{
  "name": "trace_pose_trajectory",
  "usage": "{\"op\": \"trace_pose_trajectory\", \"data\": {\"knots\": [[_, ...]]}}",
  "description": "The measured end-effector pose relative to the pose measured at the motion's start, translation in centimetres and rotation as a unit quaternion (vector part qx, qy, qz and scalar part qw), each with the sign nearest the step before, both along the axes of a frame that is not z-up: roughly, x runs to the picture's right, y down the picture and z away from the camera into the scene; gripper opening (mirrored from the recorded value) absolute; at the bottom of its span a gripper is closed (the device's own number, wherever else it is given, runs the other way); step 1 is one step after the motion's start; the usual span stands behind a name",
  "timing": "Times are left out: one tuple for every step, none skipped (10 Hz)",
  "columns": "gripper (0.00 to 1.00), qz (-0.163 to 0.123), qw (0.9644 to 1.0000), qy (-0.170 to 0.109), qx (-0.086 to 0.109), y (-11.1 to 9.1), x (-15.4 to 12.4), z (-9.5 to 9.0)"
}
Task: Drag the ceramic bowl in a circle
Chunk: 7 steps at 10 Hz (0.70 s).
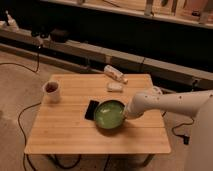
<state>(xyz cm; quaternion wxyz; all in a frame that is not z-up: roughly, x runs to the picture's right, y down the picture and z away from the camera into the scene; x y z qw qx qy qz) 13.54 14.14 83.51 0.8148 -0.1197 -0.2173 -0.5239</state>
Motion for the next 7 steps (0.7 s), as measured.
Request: {"op": "trace_pose_trajectory", "data": {"knots": [[0.14, 0.011, 0.9999, 0.003, 0.007, -1.7, 0.6, 0.7], [0.14, 0.03, 0.9994, 0.01, 0.012, -3.0, 2.3, 1.4], [0.14, 0.051, 0.9984, 0.02, 0.014, -4.0, 4.2, 1.9], [0.14, 0.072, 0.9968, 0.031, 0.015, -4.5, 6.2, 2.3], [0.14, 0.103, 0.9934, 0.05, 0.012, -4.6, 9.6, 2.7], [0.14, 0.121, 0.9905, 0.065, 0.006, -3.8, 12.0, 2.7], [0.14, 0.131, 0.9886, 0.074, 0.0, -2.8, 13.4, 2.5]]}}
